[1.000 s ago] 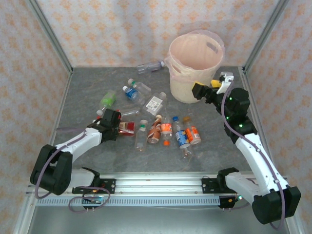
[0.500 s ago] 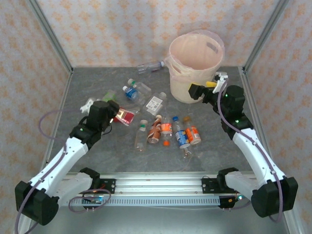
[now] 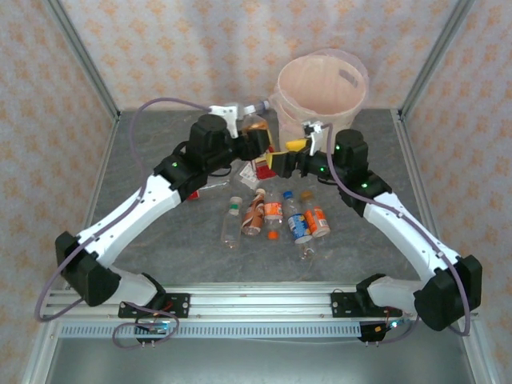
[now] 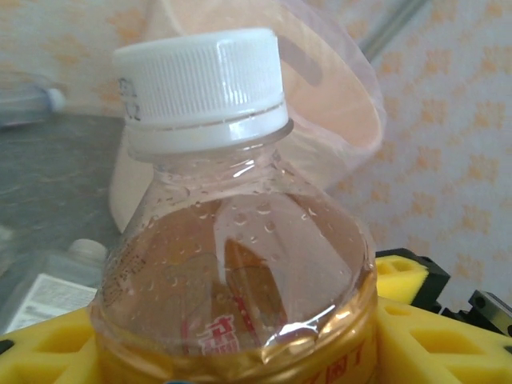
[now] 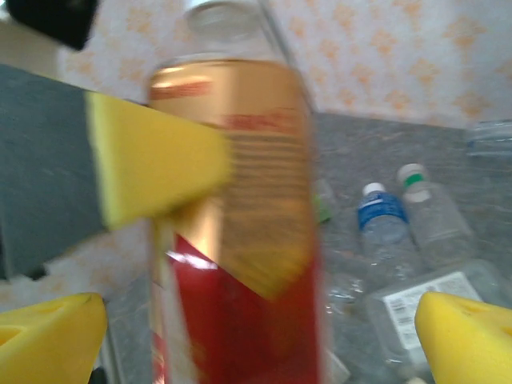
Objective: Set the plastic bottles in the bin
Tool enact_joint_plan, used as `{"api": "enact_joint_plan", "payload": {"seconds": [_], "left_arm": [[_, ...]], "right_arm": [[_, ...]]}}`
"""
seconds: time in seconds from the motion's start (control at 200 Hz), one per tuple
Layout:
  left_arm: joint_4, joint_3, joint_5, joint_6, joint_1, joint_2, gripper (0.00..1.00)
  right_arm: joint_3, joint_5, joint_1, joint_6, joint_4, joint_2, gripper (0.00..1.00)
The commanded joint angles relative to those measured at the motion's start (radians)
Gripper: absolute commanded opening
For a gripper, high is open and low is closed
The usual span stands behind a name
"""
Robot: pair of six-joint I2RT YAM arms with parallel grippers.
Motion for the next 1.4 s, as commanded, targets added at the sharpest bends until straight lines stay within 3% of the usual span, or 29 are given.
{"api": "enact_joint_plan", "payload": {"seconds": [0.0,0.155,0.31,0.43,0.636,0.761,0.996,1.071,1.231,1.391], "left_arm": [[0.022,0.062,0.074,0.070,-0.003,0.014,0.62],[0.065,0.061,0.116,0.065,-0.005,0.006,0.61],[0.126,0.055,0.209,0.064,-0.005,0.008,0.62],[0.139,0.062,0.221,0.057,-0.005,0.017,0.62],[0.119,0.074,0.196,0.059,-0.003,0.026,0.63],[0.094,0.078,0.161,0.063,-0.003,0.023,0.70],[0.067,0.075,0.135,0.070,-0.002,0.000,0.97],[0.064,0.064,0.120,0.068,-0.002,-0.022,1.00],[0.036,-0.007,-0.045,0.068,-0.002,-0.117,1.00],[-0.098,-0.107,-0.477,0.018,0.001,-0.239,1.00]], "right_arm": [[0.051,-0.012,0.020,-0.013,0.027,0.039,0.99],[0.065,0.090,0.026,0.008,-0.013,0.082,0.99],[0.079,-0.073,0.027,0.015,0.001,0.119,0.99],[0.088,-0.091,0.027,0.036,0.008,0.129,0.97],[0.086,-0.054,0.027,0.005,-0.005,0.112,0.65],[0.088,0.020,0.027,-0.031,-0.041,0.098,0.57],[0.104,0.153,0.027,-0.062,-0.097,0.096,0.53],[0.119,0.205,0.027,-0.077,-0.126,0.098,0.53],[0.204,0.315,0.020,-0.146,-0.205,0.089,0.54],[0.317,0.463,-0.011,-0.165,-0.212,0.106,0.55]]}}
